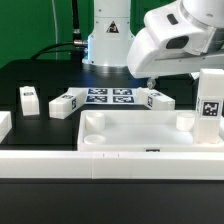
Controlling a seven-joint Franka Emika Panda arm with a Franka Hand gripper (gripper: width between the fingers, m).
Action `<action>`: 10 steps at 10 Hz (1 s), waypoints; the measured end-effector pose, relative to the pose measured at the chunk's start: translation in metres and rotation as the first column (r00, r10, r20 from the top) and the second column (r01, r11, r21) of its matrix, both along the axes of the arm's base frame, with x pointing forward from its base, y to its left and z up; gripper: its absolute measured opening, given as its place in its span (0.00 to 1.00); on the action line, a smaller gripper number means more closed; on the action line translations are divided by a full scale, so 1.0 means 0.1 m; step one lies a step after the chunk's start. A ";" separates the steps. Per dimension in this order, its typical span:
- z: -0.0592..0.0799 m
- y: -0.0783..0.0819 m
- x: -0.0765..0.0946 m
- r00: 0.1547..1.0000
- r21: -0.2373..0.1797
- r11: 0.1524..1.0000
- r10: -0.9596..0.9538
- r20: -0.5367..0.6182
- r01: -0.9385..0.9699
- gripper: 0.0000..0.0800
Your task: Assemble desk
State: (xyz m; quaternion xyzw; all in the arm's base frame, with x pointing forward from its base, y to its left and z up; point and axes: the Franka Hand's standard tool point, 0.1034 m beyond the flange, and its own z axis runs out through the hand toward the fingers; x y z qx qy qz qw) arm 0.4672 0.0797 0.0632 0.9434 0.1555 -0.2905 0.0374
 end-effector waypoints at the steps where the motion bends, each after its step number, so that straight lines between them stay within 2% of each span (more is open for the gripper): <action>1: -0.01 0.01 0.01 1.000 0.001 1.000 0.002 0.005 -0.002 0.81; 3: -0.03 0.00 -0.08 0.996 -0.018 1.000 0.012 -0.083 -0.013 0.81; 4: -0.11 0.01 -0.19 0.988 -0.014 0.998 0.059 -0.140 -0.062 0.81; 6: -0.17 0.03 -0.38 0.966 -0.033 0.994 0.094 -0.242 -0.105 0.81; 7: -0.20 0.05 -0.33 0.975 -0.022 0.994 0.100 -0.199 -0.107 0.81; 10: -0.22 0.04 -0.35 0.975 -0.023 0.994 0.097 -0.197 -0.104 0.81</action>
Offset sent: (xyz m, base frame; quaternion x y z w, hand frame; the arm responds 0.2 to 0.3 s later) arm -0.0351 0.0030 -0.0142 -0.0352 -0.1630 -0.1246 0.9781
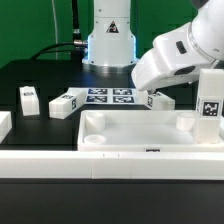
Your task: Assemble desk
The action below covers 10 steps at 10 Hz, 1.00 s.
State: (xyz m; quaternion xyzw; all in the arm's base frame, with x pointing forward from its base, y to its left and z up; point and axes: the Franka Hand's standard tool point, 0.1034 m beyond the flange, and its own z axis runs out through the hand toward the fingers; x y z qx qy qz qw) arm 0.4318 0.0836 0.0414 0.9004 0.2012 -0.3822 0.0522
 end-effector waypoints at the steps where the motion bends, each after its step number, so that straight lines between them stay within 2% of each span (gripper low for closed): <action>1: -0.07 -0.01 -0.04 1.000 0.004 1.000 0.001 0.010 -0.001 0.81; 4: -0.09 -0.03 -0.08 1.000 -0.001 1.000 -0.003 -0.006 0.003 0.81; 5: -0.05 -0.04 -0.16 0.997 -0.027 1.000 -0.007 -0.083 0.004 0.81; 7: -0.10 -0.03 -0.19 0.981 -0.061 0.998 -0.012 -0.193 0.000 0.81; 10: -0.12 -0.03 -0.17 0.981 -0.060 0.998 -0.012 -0.194 0.001 0.81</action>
Offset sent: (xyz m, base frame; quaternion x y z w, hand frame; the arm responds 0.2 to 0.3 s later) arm -0.0005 0.0013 0.0045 0.0068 -0.0032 0.0066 1.0000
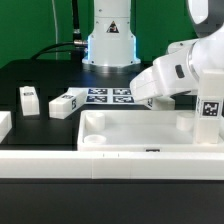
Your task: Assemble desk
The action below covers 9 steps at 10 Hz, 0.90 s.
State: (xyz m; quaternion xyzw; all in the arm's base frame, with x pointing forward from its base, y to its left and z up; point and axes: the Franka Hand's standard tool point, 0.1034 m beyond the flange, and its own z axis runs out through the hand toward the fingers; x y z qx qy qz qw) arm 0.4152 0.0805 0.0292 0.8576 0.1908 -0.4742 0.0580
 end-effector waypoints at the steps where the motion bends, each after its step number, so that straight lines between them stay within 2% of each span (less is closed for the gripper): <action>1: -0.01 -0.01 0.01 1.000 0.002 1.000 -0.001 -0.001 0.001 0.81; 5: -0.03 -0.03 0.00 1.000 -0.001 1.000 -0.008 0.002 0.008 0.81; 7: -0.15 -0.02 -0.01 0.999 0.001 1.000 -0.011 0.030 0.011 0.81; 9: -0.19 -0.01 0.01 0.999 0.003 1.000 -0.012 0.046 0.011 0.81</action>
Offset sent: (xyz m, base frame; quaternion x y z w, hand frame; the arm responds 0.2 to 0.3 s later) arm 0.0000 0.0000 0.0000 0.0000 0.0000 0.0000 1.0000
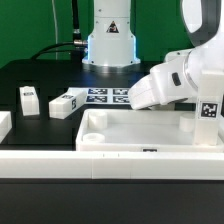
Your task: Assemble desk
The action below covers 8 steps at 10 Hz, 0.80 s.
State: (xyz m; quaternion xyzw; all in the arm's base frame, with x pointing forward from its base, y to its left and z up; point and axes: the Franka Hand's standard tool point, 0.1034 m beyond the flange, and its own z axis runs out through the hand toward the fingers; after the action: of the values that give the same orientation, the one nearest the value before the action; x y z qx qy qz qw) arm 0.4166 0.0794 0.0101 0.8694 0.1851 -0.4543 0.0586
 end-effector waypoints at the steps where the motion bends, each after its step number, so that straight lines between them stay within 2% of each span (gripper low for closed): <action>1: 0.00 0.00 0.00 1.000 0.000 1.000 0.000 0.000 0.000 0.81; 2: 0.00 -0.01 0.00 1.000 0.000 1.000 -0.001 -0.001 0.001 0.81; 4: 0.00 -0.01 0.01 1.000 0.000 1.000 -0.003 0.000 0.003 0.48; 5: 0.01 -0.01 0.01 1.000 0.000 1.000 -0.003 0.001 0.003 0.48; 6: 0.01 -0.01 0.01 1.000 0.000 1.000 -0.003 0.002 0.003 0.36; 8: 0.01 -0.02 0.01 1.000 0.001 1.000 -0.003 0.001 0.003 0.36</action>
Offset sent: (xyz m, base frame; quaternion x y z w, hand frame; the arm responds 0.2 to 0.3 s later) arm 0.0045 0.0009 0.0017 0.0002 -0.0038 -0.0001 1.0000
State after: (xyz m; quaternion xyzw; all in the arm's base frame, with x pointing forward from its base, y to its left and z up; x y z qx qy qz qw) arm 0.4180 0.0776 0.0106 0.8700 0.1837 -0.4539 0.0577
